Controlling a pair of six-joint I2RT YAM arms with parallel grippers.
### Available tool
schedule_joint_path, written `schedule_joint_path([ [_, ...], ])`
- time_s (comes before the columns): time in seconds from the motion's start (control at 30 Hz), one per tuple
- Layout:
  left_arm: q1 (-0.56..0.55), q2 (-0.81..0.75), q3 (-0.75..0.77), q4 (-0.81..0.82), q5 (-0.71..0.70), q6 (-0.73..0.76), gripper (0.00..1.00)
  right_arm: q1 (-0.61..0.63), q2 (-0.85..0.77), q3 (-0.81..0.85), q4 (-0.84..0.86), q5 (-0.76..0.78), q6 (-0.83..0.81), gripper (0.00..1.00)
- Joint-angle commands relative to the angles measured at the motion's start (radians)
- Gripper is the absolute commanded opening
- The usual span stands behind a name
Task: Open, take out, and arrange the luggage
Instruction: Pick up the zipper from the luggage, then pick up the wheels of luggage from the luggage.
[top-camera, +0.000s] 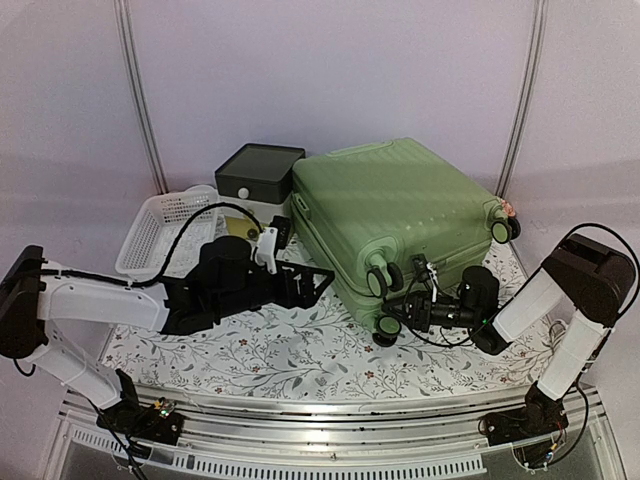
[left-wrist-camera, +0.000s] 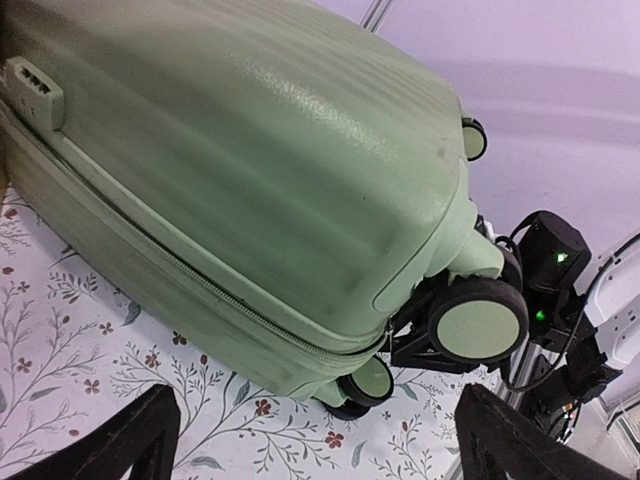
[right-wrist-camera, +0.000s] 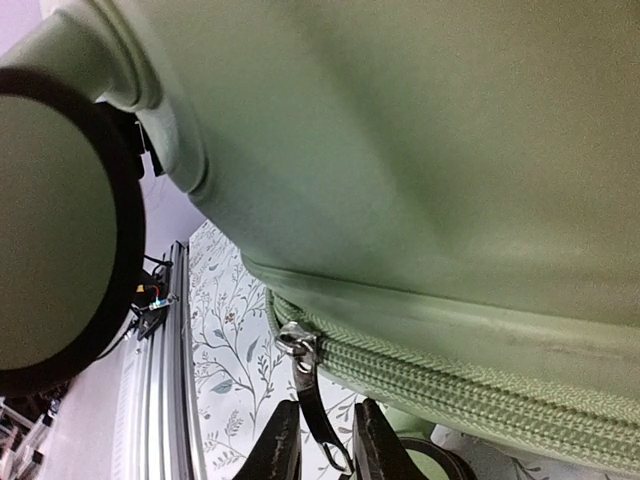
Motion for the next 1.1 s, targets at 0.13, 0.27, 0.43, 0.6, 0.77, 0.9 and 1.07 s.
schedule_joint_path([
  [0.13, -0.015, -0.036, -0.025, -0.009, -0.024, 0.002, 0.98, 0.006, 0.008, 0.025, 0.029, -0.003, 0.005, 0.11],
  [0.27, -0.015, -0.039, -0.028, -0.011, -0.026, 0.001, 0.98, 0.005, 0.002, 0.026, 0.014, 0.002, 0.005, 0.08],
  [0.43, -0.016, -0.043, -0.031, -0.012, -0.027, 0.002, 0.98, 0.005, -0.031, 0.024, -0.045, 0.036, -0.016, 0.03],
  [0.6, -0.021, -0.040, -0.025, -0.019, -0.032, 0.004, 0.98, 0.005, -0.141, 0.013, -0.233, 0.199, -0.080, 0.02],
  [0.77, -0.032, -0.021, -0.016, -0.038, -0.042, 0.005, 0.98, 0.004, -0.296, 0.016, -0.487, 0.490, -0.162, 0.02],
  [0.9, -0.043, -0.013, -0.007, -0.036, -0.047, 0.004, 0.98, 0.000, -0.402, -0.009, -0.583, 0.666, -0.165, 0.02],
  [1.07, -0.067, 0.038, 0.037, -0.044, -0.045, -0.026, 0.98, -0.025, -0.453, -0.014, -0.642, 0.719, -0.148, 0.02],
])
